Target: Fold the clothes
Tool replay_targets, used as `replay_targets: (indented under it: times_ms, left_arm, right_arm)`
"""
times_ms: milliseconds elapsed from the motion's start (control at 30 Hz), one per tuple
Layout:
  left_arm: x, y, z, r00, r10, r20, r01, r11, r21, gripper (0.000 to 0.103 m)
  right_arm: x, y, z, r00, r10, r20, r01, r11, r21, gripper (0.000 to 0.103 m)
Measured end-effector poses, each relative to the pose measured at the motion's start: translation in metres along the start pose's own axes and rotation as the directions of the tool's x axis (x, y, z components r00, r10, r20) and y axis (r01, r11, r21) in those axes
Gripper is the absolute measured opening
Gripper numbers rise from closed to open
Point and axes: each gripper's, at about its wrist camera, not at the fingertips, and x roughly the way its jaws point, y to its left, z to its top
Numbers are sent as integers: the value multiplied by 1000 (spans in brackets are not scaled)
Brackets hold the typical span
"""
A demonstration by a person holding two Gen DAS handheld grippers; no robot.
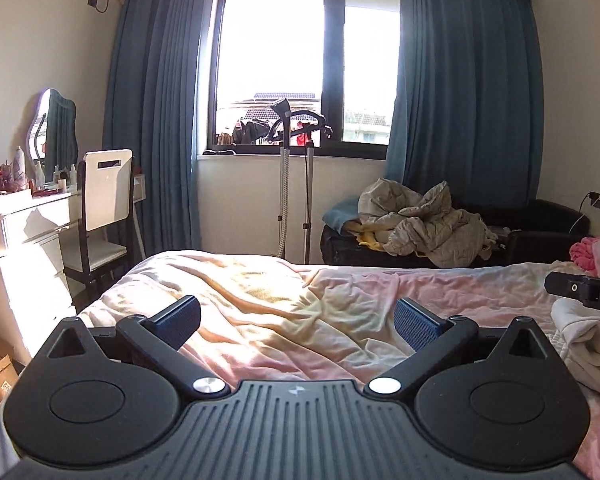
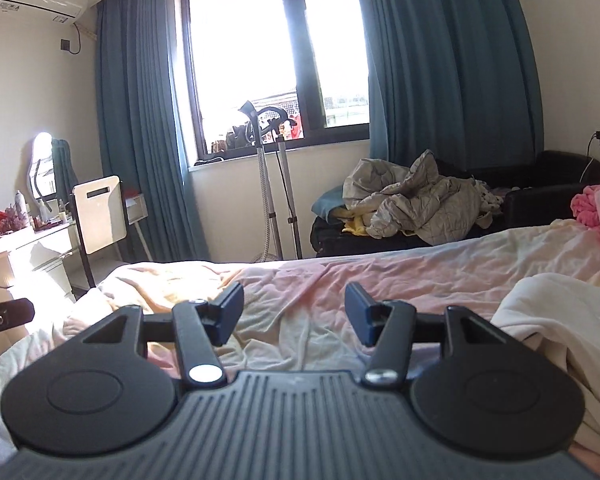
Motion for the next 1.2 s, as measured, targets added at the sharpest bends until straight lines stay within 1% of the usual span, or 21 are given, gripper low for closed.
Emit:
replay_targets:
  times_ms: [67,133,200,233,300,367,467,533,633,700,767,967,1100,1200]
  left_arm:
    - [5,5,-7,1000,-9,-10,9,1000,-27,103]
    - [6,6,-14,1000,-13,-17,13,1000,-13,103]
    - [2,5,-21,1000,-23,0,23,1000,9,103]
    - [1,3,-24,1000,-17,13,17,1000,20,103]
    - [1,-1,-25,1000,2,29,-3,999,36,103]
    - [2,-2,-26,999,-4,39,3,999,43,103]
    - [4,-2,-29,999,-6,52,4,999,40,103]
    - [6,-2,-30,999,7,50,-9,999,34,103]
    - [9,0,-33,999,9,41,-10,1000,21,103]
    - [12,-1,-34,999,21,36,-21,999,23,103]
    - [14,-1,-34,999,30,29,-31,999,30,103]
    - [8,-4,-37,998,43,38,-45,998,54,103]
    - [1,-3,-37,998,42,53,-45,998,49,103]
    - [1,-1,-36,998,41,54,-43,998,37,103]
  right_arm:
    - [2,2,-8,1000,2,12,-1,1000,-29,58]
    - [5,3,-18,1000,-8,14,9,998,-61,62]
    - [8,5,-28,1000,0,10,1,996,-84,65]
    - [11,6,-33,1000,4,5,-4,996,-88,66]
    - [16,7,-39,1000,9,-5,-9,996,-89,67]
    - [23,7,-44,1000,8,-23,-10,996,-86,67]
    - [26,10,-50,1000,20,-22,-22,995,-96,68]
    - [29,12,-56,1000,23,-21,-25,995,-97,71]
    - [32,11,-61,998,42,-43,-45,997,-68,71]
    - [36,10,-65,998,34,-52,-37,997,-61,71]
    - [39,8,-67,998,27,-65,-30,998,-47,71]
    - [30,12,-63,999,19,-29,-20,998,-52,73]
    - [22,15,-59,1000,12,-13,-13,998,-69,74]
    - [20,15,-58,1000,6,0,-6,997,-76,81]
